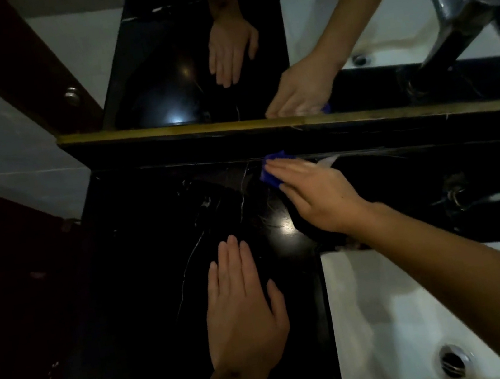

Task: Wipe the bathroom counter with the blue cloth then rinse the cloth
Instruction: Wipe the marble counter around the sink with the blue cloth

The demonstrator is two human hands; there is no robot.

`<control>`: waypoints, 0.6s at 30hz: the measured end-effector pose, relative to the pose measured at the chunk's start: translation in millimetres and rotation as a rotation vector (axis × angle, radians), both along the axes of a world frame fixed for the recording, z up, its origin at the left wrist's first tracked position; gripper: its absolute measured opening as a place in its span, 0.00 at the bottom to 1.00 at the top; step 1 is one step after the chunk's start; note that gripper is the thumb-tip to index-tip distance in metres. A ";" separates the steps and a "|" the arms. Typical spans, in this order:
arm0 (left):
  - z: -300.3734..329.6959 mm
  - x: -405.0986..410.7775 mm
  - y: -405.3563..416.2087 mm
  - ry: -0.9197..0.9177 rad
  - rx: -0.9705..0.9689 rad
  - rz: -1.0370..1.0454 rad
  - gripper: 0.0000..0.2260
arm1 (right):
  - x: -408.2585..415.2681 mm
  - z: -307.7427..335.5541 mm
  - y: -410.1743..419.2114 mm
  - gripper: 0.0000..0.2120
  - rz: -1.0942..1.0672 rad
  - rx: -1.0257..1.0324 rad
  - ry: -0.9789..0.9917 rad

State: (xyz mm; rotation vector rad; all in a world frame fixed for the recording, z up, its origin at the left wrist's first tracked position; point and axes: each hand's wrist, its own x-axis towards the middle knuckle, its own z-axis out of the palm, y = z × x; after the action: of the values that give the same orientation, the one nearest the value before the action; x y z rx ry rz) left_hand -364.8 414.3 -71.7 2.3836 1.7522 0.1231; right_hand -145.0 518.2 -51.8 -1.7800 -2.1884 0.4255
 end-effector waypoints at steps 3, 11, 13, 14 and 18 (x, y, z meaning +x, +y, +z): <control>-2.1 1.7 0.4 0.012 0.003 0.002 0.31 | -11.5 0.4 23.7 0.22 0.175 -0.004 -0.001; -1.7 0.1 -1.3 -0.065 0.015 0.017 0.32 | -26.4 1.8 32.7 0.26 0.243 -0.030 -0.051; -0.2 1.8 -1.9 -0.102 0.011 0.066 0.33 | -34.8 3.4 22.4 0.27 0.178 -0.022 -0.048; 2.6 0.6 -3.8 -0.120 0.002 0.108 0.33 | -40.2 4.5 12.8 0.27 0.160 -0.020 -0.042; 6.7 -21.4 -19.2 -0.139 0.004 0.231 0.29 | -59.5 2.4 -47.1 0.27 0.167 -0.019 -0.028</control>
State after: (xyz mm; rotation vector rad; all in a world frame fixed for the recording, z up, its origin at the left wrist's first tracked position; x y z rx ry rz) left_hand -386.2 395.1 -65.0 2.1107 1.9532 0.3159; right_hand -204.5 471.1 -49.4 -1.6272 -2.3699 0.4617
